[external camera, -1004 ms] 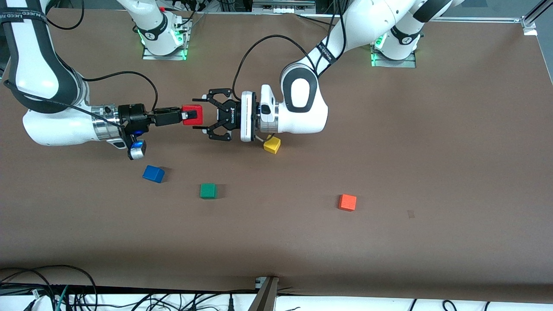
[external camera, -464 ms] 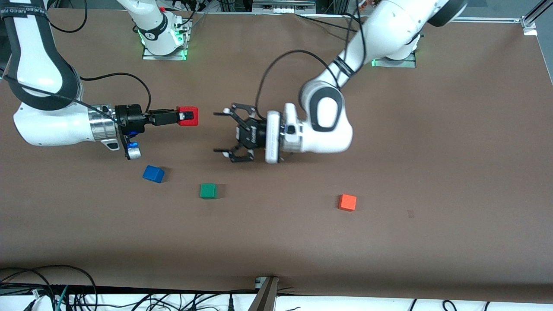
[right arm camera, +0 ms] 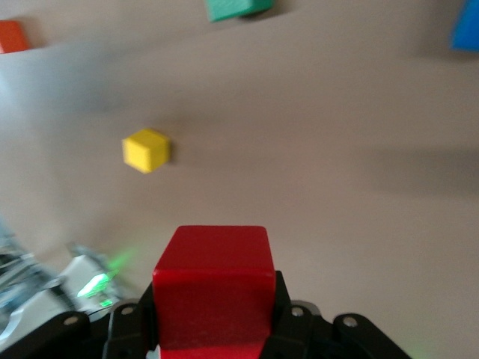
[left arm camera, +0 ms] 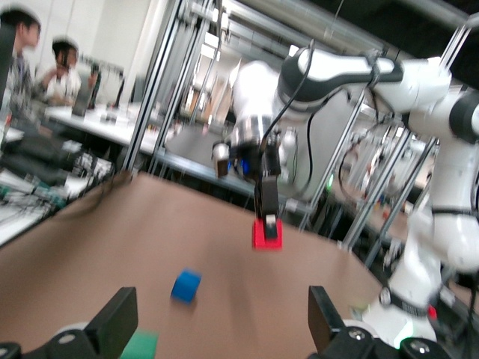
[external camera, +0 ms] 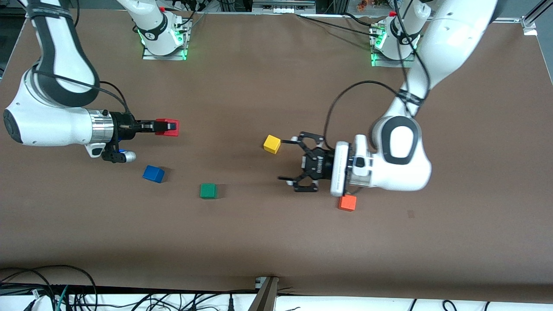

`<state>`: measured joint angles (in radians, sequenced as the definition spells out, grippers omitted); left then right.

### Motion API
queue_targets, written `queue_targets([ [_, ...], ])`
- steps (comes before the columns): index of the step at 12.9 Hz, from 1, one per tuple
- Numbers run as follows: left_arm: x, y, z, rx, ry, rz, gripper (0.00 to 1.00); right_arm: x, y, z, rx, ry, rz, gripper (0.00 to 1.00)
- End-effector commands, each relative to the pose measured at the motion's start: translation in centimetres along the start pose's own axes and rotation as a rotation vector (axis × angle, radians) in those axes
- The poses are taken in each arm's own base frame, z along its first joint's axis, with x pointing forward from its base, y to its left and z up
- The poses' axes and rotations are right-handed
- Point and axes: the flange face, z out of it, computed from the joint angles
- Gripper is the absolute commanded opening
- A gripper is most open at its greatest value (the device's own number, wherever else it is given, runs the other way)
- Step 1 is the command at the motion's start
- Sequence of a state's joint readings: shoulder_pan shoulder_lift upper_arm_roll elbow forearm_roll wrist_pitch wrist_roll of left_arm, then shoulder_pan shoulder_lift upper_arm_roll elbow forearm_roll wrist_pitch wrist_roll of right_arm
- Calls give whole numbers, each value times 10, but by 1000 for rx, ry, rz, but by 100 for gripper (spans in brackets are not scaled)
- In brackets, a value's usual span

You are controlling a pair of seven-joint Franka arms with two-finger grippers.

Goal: Pass red block to right arm, stack on blue
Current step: 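Lower the red cube onto the blue cube with the right gripper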

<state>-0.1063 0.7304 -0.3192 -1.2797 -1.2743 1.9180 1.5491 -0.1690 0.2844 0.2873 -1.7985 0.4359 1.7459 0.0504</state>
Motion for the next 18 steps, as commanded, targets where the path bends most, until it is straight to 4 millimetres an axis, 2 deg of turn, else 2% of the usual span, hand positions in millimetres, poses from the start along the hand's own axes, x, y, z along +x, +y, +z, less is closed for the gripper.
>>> queue_targets([
  [1, 23, 10, -32, 18, -109, 24, 100, 13, -4, 10, -224, 79, -100, 5],
  [3, 22, 6, -66, 66, -203, 60, 100, 33, 15, 24, -353, 147, -146, 5],
  [5, 9, 0, -95, 69, -226, 61, 100, 51, 35, 37, -443, 197, -181, 6],
  [8, 3, 5, -131, 39, -333, 73, 100, 70, 67, 47, -431, 313, -168, 5],
  [9, 10, 13, -139, 41, -402, 95, 100, 71, 72, 53, -428, 343, -171, 6],
  [10, 9, 17, -158, 58, -484, 108, 100, 73, 82, 59, -429, 351, -164, 6],
  [11, 2, 20, -186, 66, -560, 99, 100, 72, 82, 62, -431, 348, -165, 6],
  [13, -24, 15, -268, 163, -714, 58, 100, 72, 85, 65, -432, 340, -164, 6],
  [15, -35, 21, -320, 229, -832, 29, 100, 76, 95, 70, -463, 333, -176, 6],
  [16, -40, 24, -334, 235, -906, 14, 100, 77, 99, 77, -476, 324, -184, 6],
  [18, -15, 46, -357, 338, -1092, -25, 100, 77, 101, 80, -476, 320, -184, 6],
])
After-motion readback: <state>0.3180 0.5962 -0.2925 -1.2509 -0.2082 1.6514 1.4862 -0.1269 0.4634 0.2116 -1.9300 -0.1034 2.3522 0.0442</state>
